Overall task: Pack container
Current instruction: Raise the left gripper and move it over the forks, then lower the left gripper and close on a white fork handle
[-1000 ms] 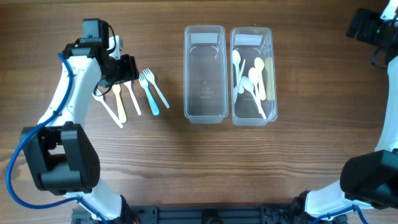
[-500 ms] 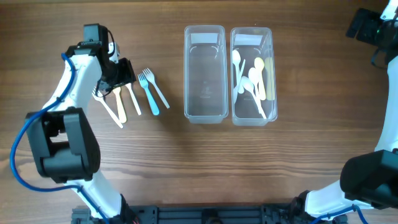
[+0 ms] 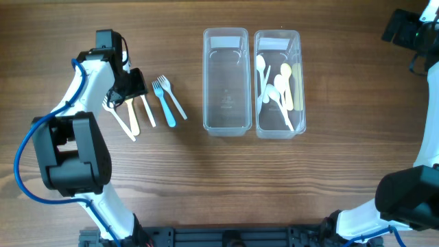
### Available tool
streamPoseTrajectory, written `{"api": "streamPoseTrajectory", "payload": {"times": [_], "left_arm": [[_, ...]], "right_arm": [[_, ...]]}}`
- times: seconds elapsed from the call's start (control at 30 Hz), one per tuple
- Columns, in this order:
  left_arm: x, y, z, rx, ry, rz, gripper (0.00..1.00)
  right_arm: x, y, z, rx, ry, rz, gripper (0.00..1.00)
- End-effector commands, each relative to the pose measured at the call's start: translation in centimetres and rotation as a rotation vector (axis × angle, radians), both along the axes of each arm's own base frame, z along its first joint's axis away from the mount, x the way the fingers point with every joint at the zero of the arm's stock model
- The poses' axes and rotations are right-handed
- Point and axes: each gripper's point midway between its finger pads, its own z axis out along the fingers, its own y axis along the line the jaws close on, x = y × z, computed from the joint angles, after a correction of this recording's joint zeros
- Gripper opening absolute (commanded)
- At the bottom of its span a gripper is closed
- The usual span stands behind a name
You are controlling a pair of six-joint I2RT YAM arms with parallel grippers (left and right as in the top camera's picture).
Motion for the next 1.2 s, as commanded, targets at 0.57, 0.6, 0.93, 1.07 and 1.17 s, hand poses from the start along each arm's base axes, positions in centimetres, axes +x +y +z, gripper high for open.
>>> {"api": "streamPoseTrajectory", "payload": {"times": [0.57,0.6,0.93,1.07,1.17], "left_arm": [[-1.0,-0.5,-3.6,-0.030,0.016,-0.002,0.60],[-1.0,-0.5,-3.7,-0.030,0.018,-0.002,0.60],[-0.5,-2.0,-3.6,-0.113,-0.004,-0.018,0.57],[-0.4,-2.0,-3.6,-0.113,-0.006,-0.019,0.58],[-0.4,-2.0,-3.7,-0.113,-0.004,-0.017,0.57]], "right_arm": [[0.2,0.3,-0.7,0.010,0.011,0.005,1.00],[0.2,0.3,-0.7,0.010,0.011,0.005,1.00],[0.2,0.3,-0.7,0.010,0.011,0.005,1.00],[0.2,0.3,-0.7,0.010,0.011,0.005,1.00],[0.2,0.3,-0.7,0.010,0.011,0.005,1.00]]}}
